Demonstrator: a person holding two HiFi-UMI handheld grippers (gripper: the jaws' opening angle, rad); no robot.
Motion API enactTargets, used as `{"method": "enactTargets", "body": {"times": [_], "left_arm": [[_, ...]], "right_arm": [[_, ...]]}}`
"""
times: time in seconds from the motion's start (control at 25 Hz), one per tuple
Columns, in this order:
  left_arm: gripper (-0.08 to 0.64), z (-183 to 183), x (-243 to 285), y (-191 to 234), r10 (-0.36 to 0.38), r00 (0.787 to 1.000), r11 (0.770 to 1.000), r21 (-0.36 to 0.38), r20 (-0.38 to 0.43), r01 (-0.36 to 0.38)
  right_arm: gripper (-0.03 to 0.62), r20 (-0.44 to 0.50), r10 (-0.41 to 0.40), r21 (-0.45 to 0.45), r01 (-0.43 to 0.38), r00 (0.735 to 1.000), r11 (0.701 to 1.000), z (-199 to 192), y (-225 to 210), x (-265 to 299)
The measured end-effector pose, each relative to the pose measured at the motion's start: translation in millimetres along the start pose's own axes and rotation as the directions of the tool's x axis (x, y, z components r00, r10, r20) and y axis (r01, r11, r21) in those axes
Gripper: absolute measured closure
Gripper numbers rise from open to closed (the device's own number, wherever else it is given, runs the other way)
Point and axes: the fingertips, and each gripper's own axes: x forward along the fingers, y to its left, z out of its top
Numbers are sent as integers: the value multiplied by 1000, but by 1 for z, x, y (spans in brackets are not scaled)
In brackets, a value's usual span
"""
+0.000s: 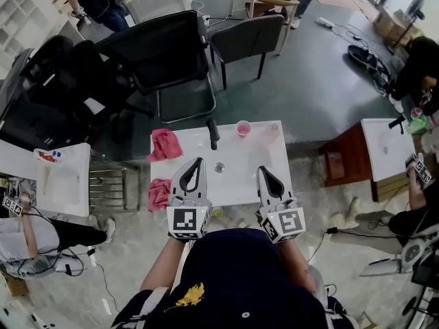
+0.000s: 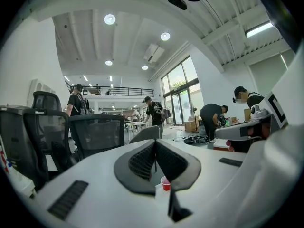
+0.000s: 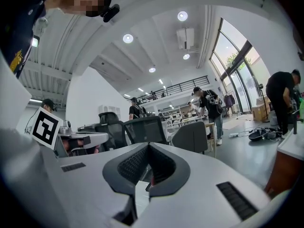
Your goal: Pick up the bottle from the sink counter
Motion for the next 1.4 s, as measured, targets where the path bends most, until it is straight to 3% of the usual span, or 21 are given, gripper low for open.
{"method": "enactTargets", "body": {"times": [0.6, 1.0, 1.24, 1.4], "left_arm": [[541, -8, 35, 43, -65, 998, 998, -5, 8, 65], [541, -28, 55, 90, -100, 995, 994, -47, -6, 99], [541, -37, 74, 91, -165, 986, 985, -41, 6, 165], [541, -46, 81, 86, -180, 984, 981, -77, -9, 179]], "right_arm": [[568, -12, -65, -14, 65, 998, 998, -1, 3, 48], [568, -38, -145, -31, 144, 989, 989, -9, 9, 84], [568, -20, -206, -63, 204, 978, 977, -5, 6, 95], [568, -19, -248, -60, 246, 969, 967, -5, -2, 93]]}}
